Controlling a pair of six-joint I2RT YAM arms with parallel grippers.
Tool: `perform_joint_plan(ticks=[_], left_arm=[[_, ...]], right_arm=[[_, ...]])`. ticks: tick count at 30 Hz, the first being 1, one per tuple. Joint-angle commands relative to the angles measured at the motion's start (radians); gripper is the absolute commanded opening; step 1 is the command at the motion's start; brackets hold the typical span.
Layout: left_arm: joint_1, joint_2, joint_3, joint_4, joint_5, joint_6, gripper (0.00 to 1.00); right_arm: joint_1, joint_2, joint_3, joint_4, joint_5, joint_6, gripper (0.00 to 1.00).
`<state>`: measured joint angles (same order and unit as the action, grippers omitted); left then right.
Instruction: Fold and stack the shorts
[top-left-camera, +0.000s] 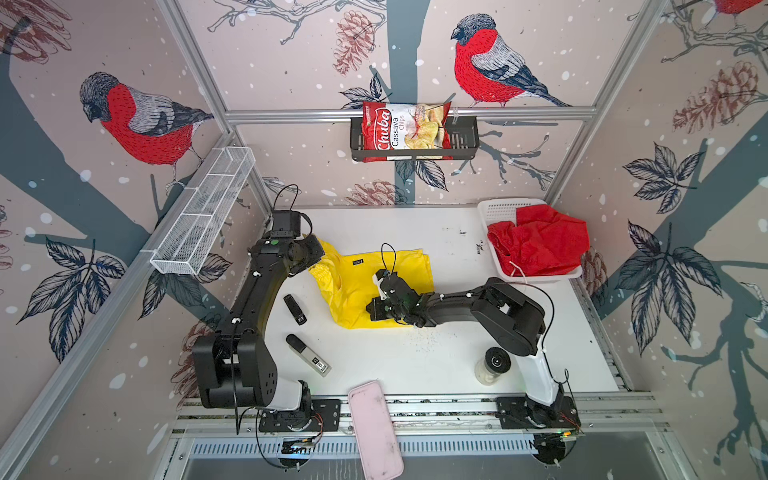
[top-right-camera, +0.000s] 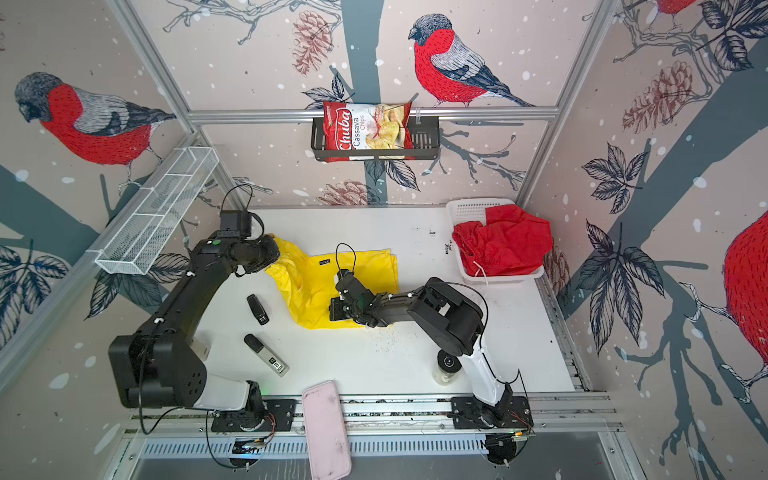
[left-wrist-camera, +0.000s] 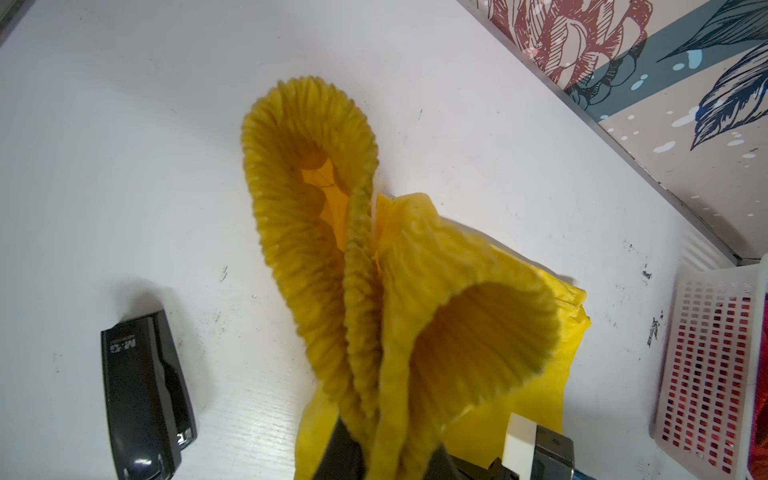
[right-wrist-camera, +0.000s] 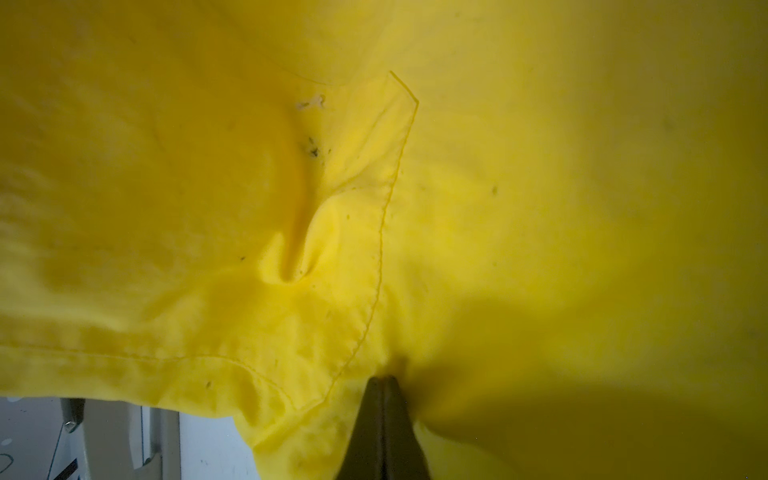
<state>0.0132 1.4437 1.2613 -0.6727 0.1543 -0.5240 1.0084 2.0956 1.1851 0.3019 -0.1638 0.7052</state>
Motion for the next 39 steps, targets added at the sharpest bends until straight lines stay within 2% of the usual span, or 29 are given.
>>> perform_joint_plan(ticks=[1,6,11,17,22,25,29,33,37,39], left_arm=[[-0.006,-0.004,0.023,-0.019,0.004,0.001,0.0],[-0.014,-0.003,0.072,-0.047,0.017,-0.003,0.0],[-0.042,0.007,0.14,-0.083,0.004,-0.006,0.0],[-0.095,0.053,0.199,-0.125,-0.034,0.015,0.0],[-0.126,0.095,0.224,-0.133,-0.048,0.021,0.0],[-0.13,0.115,0.236,-0.137,-0.055,0.024,0.0],[-0.131,0.135,0.269,-0.164,-0.097,0.038,0.0],[-0.131,0.138,0.295,-0.18,-0.139,0.046,0.0],[-0.131,0.149,0.316,-0.189,-0.156,0.052,0.0],[-0.131,0.158,0.322,-0.195,-0.161,0.054,0.0]], right_arm=[[-0.02,-0.006,0.05,0.003,0.004,-0.02,0.03],[-0.026,0.056,0.15,-0.022,0.015,-0.027,0.03],[-0.038,0.182,0.263,-0.043,-0.013,-0.02,0.02],[-0.044,0.282,0.306,0.029,-0.102,0.018,0.02],[-0.024,0.283,0.314,0.053,-0.132,0.021,0.02],[-0.029,0.213,0.246,0.097,-0.127,0.012,0.02],[-0.066,0.021,0.048,0.182,-0.088,-0.016,0.02],[-0.112,-0.184,-0.153,0.171,-0.033,-0.061,0.02],[-0.141,-0.334,-0.322,0.099,0.071,-0.09,0.01],[-0.16,-0.409,-0.432,0.135,0.106,-0.082,0.01]])
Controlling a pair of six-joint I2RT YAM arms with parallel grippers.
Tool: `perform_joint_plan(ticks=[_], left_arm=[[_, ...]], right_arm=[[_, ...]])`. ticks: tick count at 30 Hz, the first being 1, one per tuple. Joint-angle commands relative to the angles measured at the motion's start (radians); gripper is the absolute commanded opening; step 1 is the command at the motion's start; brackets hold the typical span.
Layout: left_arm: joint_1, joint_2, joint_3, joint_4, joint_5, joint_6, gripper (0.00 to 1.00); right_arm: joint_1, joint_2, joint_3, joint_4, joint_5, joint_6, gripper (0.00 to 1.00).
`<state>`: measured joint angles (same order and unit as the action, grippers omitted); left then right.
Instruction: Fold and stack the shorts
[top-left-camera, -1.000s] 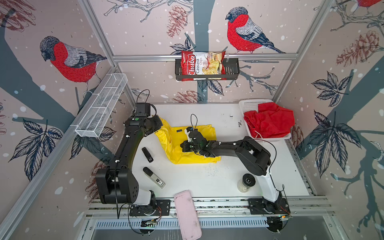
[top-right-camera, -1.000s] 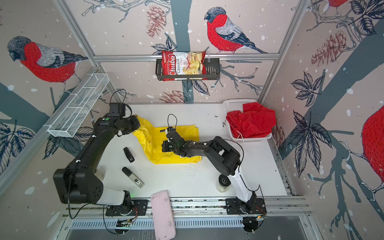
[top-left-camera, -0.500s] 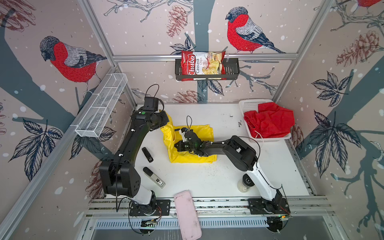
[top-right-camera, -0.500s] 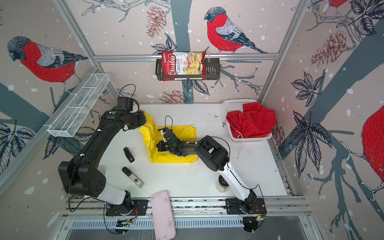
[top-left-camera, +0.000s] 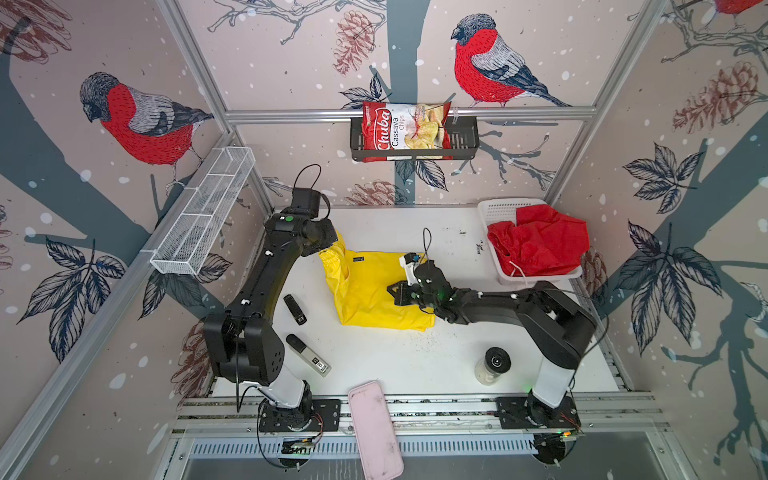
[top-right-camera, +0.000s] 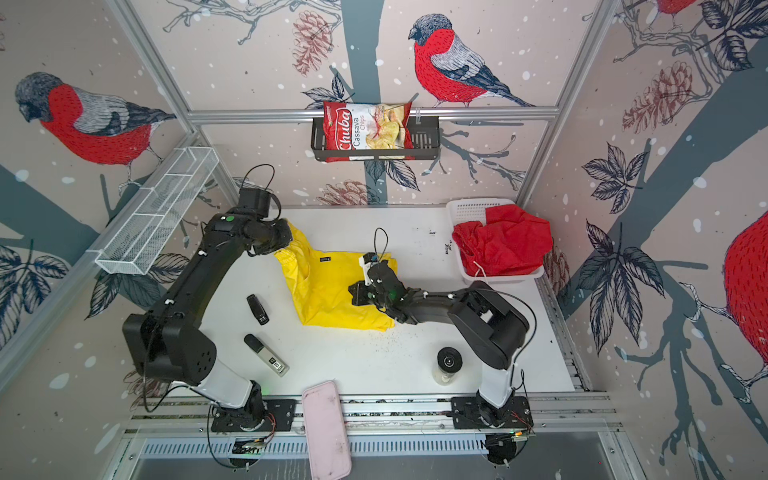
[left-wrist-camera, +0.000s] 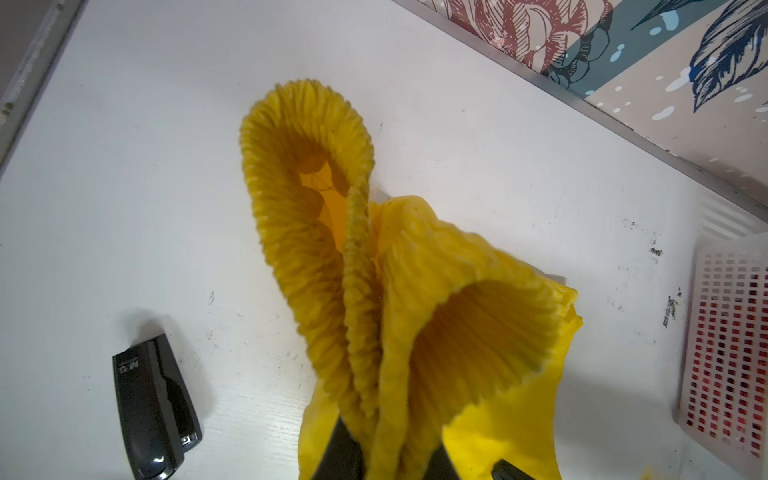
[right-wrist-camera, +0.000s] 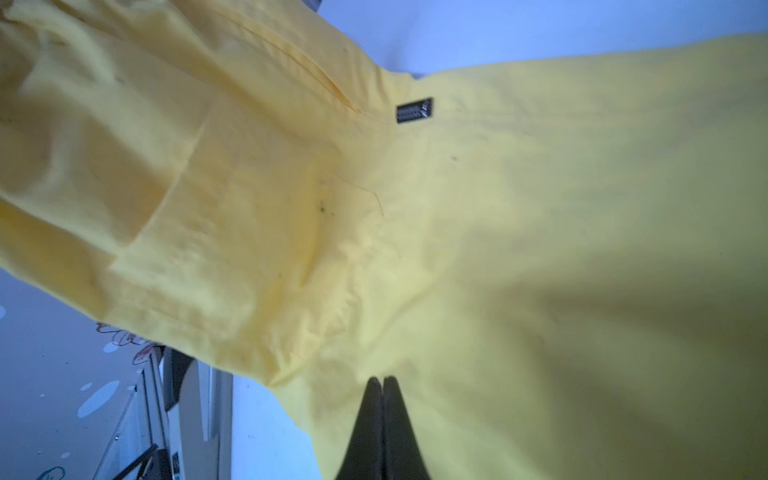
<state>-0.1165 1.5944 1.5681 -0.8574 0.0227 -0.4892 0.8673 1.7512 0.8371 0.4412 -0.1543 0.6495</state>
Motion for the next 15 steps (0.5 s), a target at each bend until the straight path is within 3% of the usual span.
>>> perform_joint_plan(ticks=[1,8,15], left_arm=[[-0.003,0.012,0.018,-0.014,-0.032,0.021,0.0],[-0.005,0.035,0.018,-0.026,-0.058,0.03,0.0],[-0.03,0.052,0.02,-0.038,-0.09,0.029,0.0]], right_arm=[[-0.032,-0.107,-0.147,0.02,0.115,-0.009,0.01],[-0.088,-0.31,-0.363,0.05,0.19,0.055,0.01],[-0.09,-0.303,-0.403,0.1,0.144,0.09,0.0]])
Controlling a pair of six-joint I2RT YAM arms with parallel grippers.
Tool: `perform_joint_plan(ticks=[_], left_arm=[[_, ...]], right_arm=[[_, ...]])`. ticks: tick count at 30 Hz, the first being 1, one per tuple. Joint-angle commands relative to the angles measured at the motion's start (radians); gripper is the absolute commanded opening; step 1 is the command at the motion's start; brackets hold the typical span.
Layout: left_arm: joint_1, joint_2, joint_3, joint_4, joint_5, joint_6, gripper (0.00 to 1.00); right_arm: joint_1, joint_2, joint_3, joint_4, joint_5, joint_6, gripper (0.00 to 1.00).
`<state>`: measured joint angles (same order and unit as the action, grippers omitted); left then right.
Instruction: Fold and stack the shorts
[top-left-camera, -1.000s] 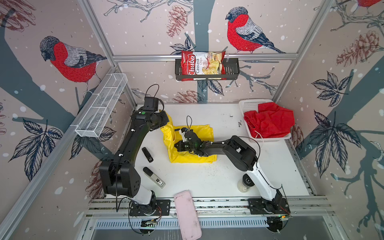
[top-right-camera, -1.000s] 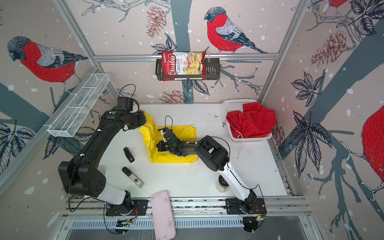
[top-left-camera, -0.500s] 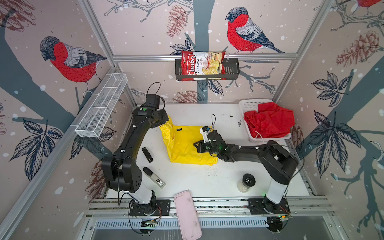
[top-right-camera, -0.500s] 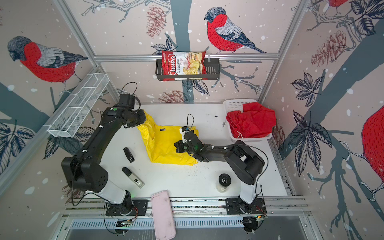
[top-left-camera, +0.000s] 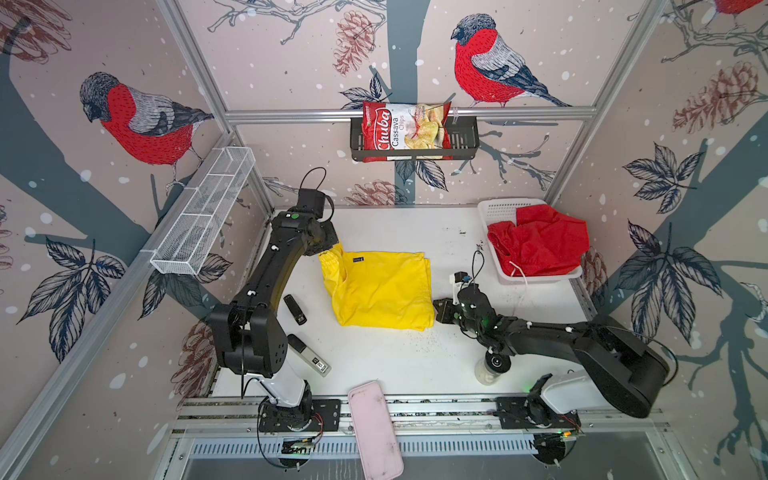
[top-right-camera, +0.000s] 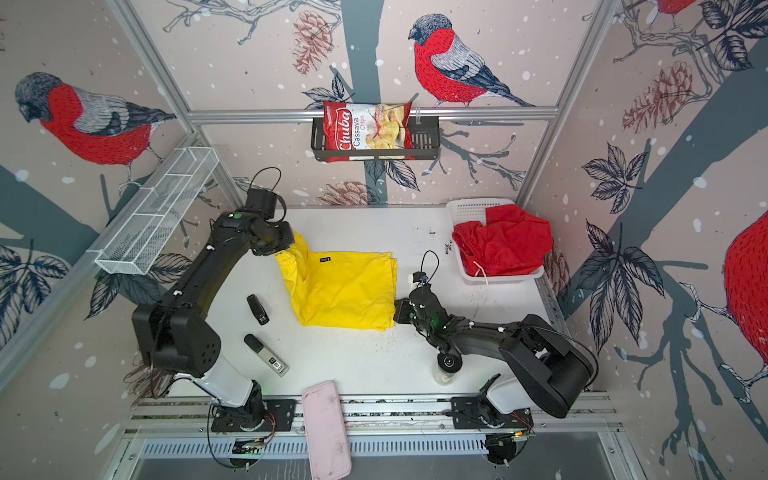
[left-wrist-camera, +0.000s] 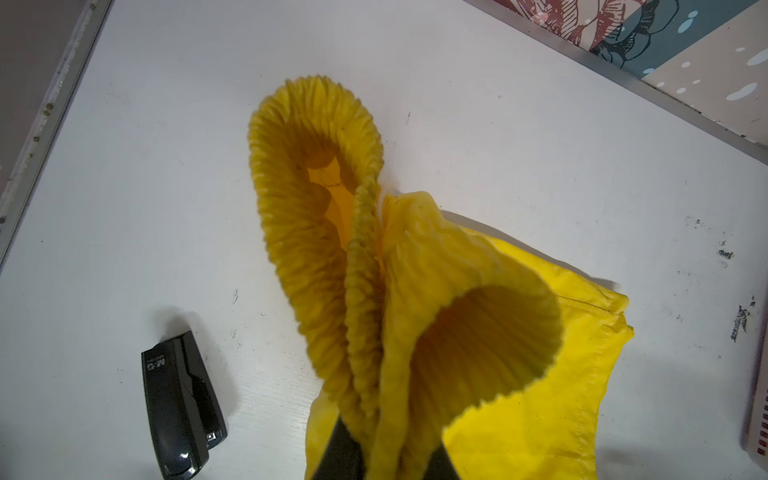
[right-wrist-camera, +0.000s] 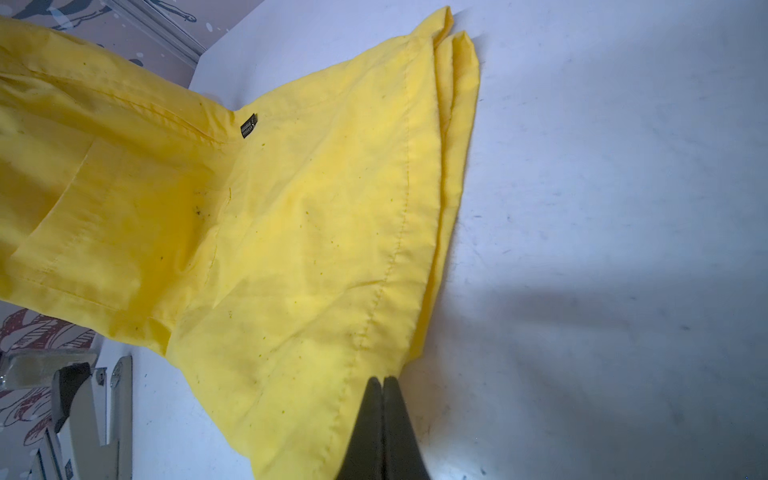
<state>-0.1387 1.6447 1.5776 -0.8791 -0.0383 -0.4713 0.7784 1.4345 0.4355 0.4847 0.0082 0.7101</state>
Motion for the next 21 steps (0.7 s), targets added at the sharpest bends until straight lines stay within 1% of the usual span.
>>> perform_joint_plan(ticks=[1,5,8,12,17,18,21], left_arm=[[-0.013,0.004,0.013,-0.02,-0.03,0.009,0.0],[-0.032,0.008,0.022,-0.023,-0.048,0.004,0.0],[-0.048,0.024,0.041,-0.035,-0.054,0.004,0.0],[-0.072,0.045,0.068,-0.047,-0.07,0.007,0.0],[-0.1,0.074,0.101,-0.063,-0.094,0.005,0.0],[-0.108,0.079,0.107,-0.063,-0.099,0.003,0.0],[-0.133,0.1,0.12,-0.063,-0.108,-0.003,0.0]], right_arm=[[0.002,0.019,-0.001,0.068,-0.034,0.034,0.0],[0.039,0.026,-0.011,0.087,-0.016,0.027,0.0],[0.067,0.036,-0.003,0.036,0.018,0.012,0.0],[0.068,-0.033,0.015,-0.017,0.05,-0.021,0.0],[0.115,-0.111,0.106,-0.13,0.167,-0.068,0.0],[0.125,-0.113,0.114,-0.127,0.174,-0.072,0.0],[0.14,-0.068,0.124,-0.107,0.141,-0.049,0.01]])
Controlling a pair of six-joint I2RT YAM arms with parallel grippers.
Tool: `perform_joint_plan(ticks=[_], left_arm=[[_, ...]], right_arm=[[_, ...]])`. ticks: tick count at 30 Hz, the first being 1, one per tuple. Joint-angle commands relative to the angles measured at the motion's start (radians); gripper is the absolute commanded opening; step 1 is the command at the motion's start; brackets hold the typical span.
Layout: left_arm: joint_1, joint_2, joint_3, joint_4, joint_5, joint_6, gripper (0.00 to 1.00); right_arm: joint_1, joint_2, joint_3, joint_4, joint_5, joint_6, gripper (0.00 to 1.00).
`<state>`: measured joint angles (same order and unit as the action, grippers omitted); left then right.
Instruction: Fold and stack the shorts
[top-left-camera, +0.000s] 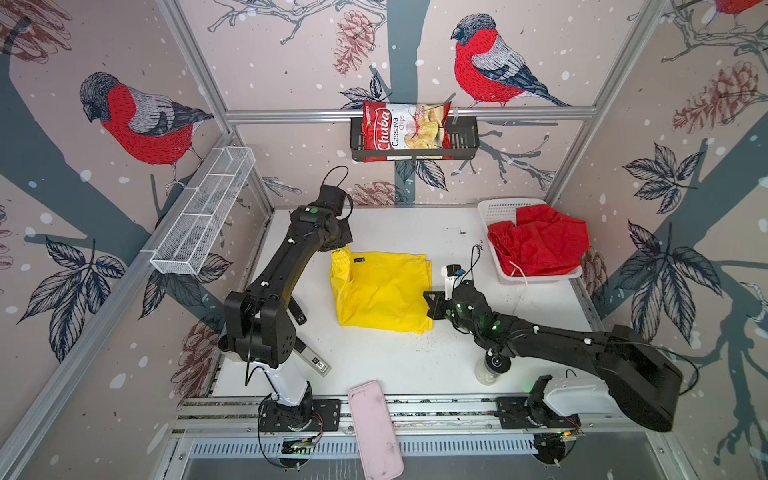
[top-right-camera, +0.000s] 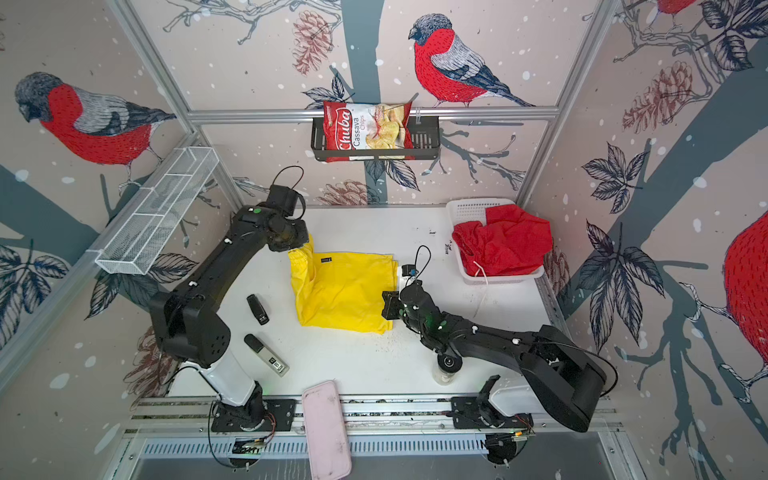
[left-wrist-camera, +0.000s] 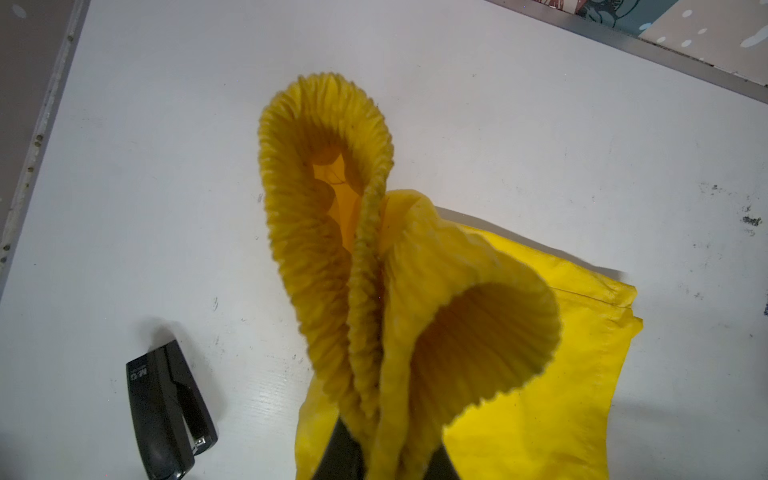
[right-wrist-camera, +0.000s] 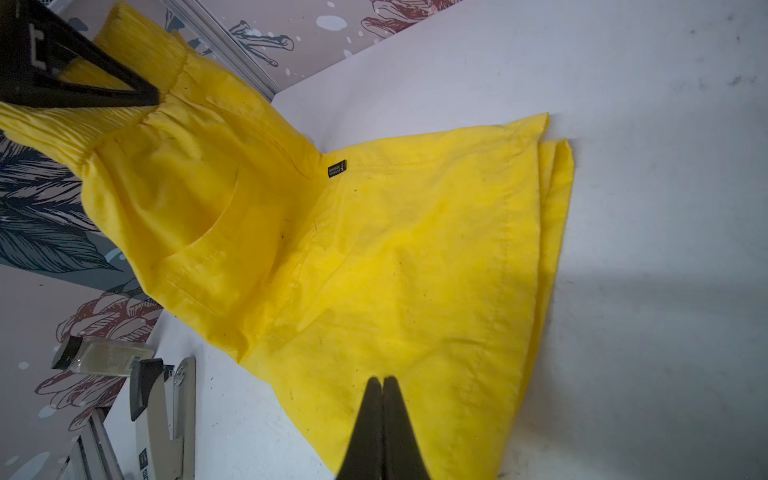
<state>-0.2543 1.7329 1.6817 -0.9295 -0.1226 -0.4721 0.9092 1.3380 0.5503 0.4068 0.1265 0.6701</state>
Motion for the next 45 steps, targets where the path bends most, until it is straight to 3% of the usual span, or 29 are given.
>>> perform_joint_plan(ticks=[1,9,22,28,34,39,45], left_arm=[[-0.027,0.022,0.02,-0.017,-0.03,-0.004,0.0],[-0.109,0.054,0.013,-0.044,-0.144,-0.018,0.0],[-0.315,0.107,0.006,-0.096,-0.284,-0.123,0.0],[-0.422,0.264,0.114,-0.152,-0.362,-0.153,0.0],[-0.503,0.479,0.343,-0.335,-0.481,-0.198,0.0],[-0.57,0.536,0.447,-0.409,-0.52,-0.213,0.0],[-0.614,0.557,0.441,-0.462,-0.516,-0.225,0.0]], right_arm=[[0.014,0.054,0.009,-0.016,0.008,0.0,0.0],[0.052,0.178,-0.124,0.147,-0.023,0.155,0.0],[0.049,0.363,-0.181,0.285,-0.082,0.186,0.0],[0.051,0.379,-0.228,0.394,-0.123,0.228,0.0],[0.061,0.394,-0.237,0.42,-0.124,0.238,0.0],[0.057,0.396,-0.224,0.403,-0.123,0.212,0.0],[0.046,0.407,-0.226,0.414,-0.126,0.205,0.0]])
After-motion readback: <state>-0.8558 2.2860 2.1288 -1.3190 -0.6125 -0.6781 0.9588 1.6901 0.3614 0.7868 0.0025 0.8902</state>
